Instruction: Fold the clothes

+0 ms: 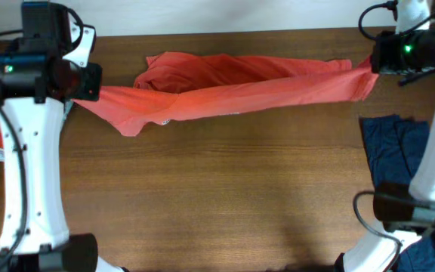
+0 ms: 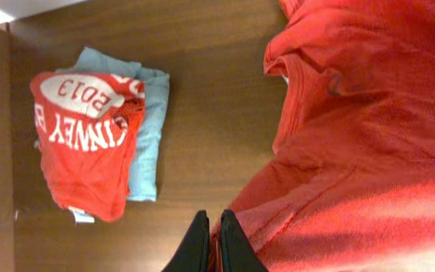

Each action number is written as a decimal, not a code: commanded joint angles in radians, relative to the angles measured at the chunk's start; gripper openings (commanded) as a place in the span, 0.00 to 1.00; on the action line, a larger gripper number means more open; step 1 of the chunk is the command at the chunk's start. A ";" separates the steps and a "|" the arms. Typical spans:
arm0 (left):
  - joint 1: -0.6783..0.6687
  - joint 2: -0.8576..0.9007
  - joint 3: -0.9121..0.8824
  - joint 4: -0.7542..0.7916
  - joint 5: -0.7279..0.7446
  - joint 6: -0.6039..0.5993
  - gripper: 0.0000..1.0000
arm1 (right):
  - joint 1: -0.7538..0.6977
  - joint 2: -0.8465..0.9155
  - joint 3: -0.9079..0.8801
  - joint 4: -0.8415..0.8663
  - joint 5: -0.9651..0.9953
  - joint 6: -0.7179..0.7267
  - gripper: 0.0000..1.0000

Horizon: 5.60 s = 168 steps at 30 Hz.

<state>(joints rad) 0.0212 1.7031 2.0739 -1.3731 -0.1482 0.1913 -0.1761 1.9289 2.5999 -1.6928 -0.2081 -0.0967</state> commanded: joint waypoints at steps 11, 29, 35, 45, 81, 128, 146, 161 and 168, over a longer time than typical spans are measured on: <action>0.008 -0.142 -0.028 -0.140 0.042 -0.158 0.01 | -0.008 -0.503 -0.639 -0.006 0.124 0.141 0.04; 0.008 -0.144 -0.335 -0.152 0.082 -0.222 0.01 | -0.009 -0.764 -1.297 0.089 0.116 0.365 0.04; 0.008 -0.144 -0.463 0.013 0.086 -0.233 0.00 | -0.060 -0.768 -1.442 0.239 0.115 0.367 0.04; 0.008 -0.114 -0.684 0.439 0.101 -0.229 0.01 | -0.107 -0.669 -1.465 0.461 0.116 0.338 0.04; -0.087 0.210 -0.626 0.736 0.013 -0.197 0.87 | -0.107 -0.341 -1.437 0.750 0.095 0.335 0.85; -0.097 0.885 0.179 0.685 0.211 -0.340 0.52 | -0.066 -0.338 -1.078 0.651 -0.017 0.224 0.84; -0.126 0.902 0.178 0.710 0.211 -0.340 0.30 | -0.066 -0.338 -1.078 0.640 -0.017 0.224 0.83; -0.125 0.953 0.182 0.793 0.211 -0.340 0.01 | -0.066 -0.338 -1.078 0.634 -0.017 0.204 0.83; -0.124 0.952 0.352 0.768 0.211 -0.332 0.01 | -0.066 -0.338 -1.078 0.634 -0.017 0.204 0.83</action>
<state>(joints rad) -0.1089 2.6484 2.3135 -0.5941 0.0673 -0.1509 -0.2478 1.5909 1.5082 -1.0561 -0.2123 0.1184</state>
